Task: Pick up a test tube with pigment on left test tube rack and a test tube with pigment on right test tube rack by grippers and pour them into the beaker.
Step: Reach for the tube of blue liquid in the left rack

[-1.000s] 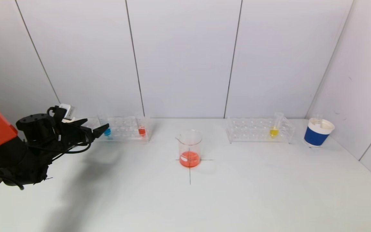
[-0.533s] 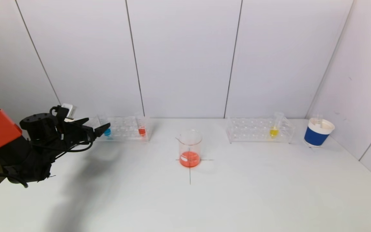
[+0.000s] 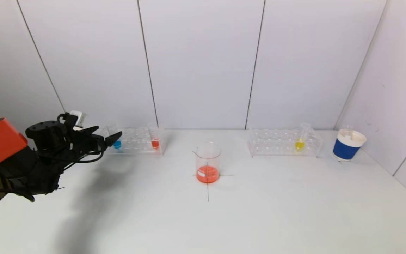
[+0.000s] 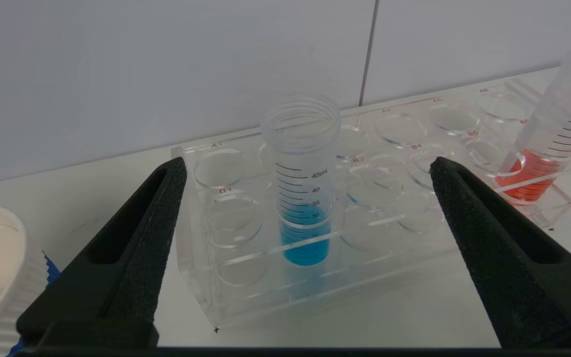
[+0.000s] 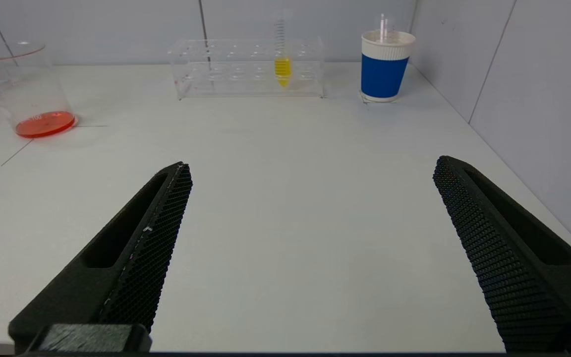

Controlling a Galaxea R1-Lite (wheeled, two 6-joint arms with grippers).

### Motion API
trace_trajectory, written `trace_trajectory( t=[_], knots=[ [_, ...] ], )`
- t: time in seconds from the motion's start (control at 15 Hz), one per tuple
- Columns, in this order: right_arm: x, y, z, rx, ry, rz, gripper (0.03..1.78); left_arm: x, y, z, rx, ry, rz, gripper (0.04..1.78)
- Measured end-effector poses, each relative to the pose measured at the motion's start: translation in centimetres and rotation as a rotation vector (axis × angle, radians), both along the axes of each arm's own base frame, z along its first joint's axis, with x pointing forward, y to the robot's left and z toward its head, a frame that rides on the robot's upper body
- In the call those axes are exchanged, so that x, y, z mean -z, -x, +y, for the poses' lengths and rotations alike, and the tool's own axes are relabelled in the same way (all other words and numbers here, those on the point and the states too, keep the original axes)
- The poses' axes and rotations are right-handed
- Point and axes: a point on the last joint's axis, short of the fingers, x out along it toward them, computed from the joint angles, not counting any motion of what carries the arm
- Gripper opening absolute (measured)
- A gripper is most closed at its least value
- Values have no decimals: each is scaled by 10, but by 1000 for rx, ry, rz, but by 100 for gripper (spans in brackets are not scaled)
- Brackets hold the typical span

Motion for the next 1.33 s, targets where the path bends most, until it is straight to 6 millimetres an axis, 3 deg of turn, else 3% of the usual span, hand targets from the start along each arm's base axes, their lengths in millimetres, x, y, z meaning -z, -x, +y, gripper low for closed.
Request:
trace_trajectory(
  t=[1.33],
  knots=[
    [0,0,0,0,0,0,177,2,-15,1,-30,-3,-12,172]
  ],
)
